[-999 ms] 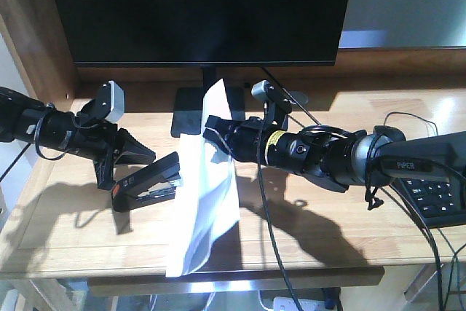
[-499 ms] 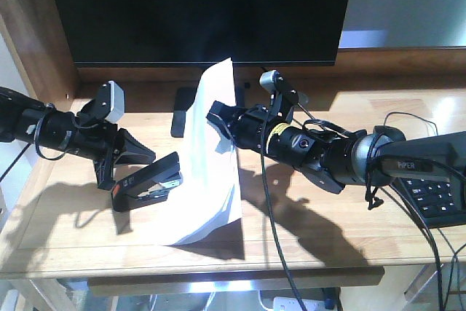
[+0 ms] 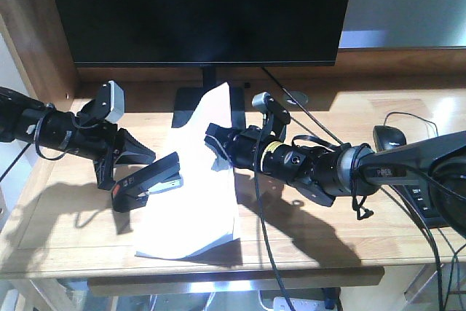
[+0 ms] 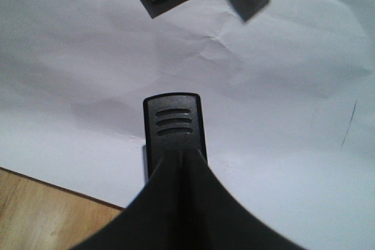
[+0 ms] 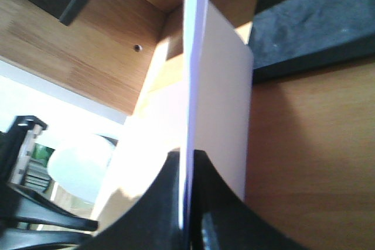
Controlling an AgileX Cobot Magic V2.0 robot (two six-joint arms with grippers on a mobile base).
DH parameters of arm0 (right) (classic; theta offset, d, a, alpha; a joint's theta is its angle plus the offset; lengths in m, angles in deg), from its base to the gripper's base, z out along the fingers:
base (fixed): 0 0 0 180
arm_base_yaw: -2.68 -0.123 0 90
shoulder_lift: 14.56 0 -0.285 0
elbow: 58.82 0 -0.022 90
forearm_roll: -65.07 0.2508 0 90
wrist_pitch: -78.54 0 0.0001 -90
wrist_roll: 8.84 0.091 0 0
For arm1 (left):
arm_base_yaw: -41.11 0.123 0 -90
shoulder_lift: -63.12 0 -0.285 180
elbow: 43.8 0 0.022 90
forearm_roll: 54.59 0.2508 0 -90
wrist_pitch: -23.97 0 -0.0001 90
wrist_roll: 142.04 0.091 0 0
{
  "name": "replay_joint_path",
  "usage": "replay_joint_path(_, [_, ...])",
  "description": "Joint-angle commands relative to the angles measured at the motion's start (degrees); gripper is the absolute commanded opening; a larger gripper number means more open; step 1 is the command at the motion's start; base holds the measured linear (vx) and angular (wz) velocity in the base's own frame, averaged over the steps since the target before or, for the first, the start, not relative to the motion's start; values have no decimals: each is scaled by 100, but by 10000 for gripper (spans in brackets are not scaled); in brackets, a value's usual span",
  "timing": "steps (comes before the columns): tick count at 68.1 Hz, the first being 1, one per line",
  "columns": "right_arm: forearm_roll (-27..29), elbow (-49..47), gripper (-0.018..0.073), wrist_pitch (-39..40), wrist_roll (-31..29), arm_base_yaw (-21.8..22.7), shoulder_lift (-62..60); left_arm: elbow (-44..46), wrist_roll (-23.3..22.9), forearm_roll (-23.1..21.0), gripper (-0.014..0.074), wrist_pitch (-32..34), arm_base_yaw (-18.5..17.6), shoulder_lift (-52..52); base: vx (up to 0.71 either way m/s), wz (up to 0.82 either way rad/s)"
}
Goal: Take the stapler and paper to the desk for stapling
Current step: 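Lower the paper sheet onto the desk beside the stapler with the right gripper, then open the right gripper and lift it away from the paper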
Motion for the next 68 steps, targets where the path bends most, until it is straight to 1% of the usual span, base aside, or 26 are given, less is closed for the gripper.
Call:
replay_joint_path(1, [42, -156, 3, 345, -381, 4, -326, 138, -53, -311, -6, -220, -40, -293, 0, 0])
replay_joint_path(5, [21, -156, 12, 316, -550, 4, -326, 138, -53, -311, -6, -220, -40, -293, 0, 0])
replay_joint_path(10, [-28, -156, 38, 238, -556, 4, -326, 138, -53, -311, -6, -220, -40, -293, 0, 0])
replay_joint_path(16, [-84, -156, 103, 150, -535, 4, -326, 138, -53, -311, -6, -220, -40, -293, 0, 0])
replay_joint_path(22, [-109, -156, 195, 129, -535, 4, -326, 138, -53, -311, -6, -220, -40, -293, 0, 0])
replay_joint_path(32, [-128, -156, 402, 153, -541, 4, -326, 138, -53, -311, -6, -220, -40, -293, 0, 0])
replay_joint_path(37, [-137, -156, 479, 178, -563, 4, -326, 138, -53, -311, -6, -220, -40, -293, 0, 0])
replay_joint_path(42, [-198, -156, 533, 160, -659, 4, -376, 138, -53, -311, -6, -220, -40, -293, 0, 0])
replay_joint_path(47, [-259, -156, 560, 26, -877, 13, -476, 138, -53, -311, -6, -220, -40, -293, 0, 0])
replay_joint_path(51, [-250, -156, 565, -254, -1186, 13, -598, 138, -53, -311, -6, -220, -40, -293, 0, 0])
replay_joint_path(68, [-165, -156, 565, -2060, -2662, 13, -1216, 138, -53, -311, -6, -220, -40, -293, 0, 0])
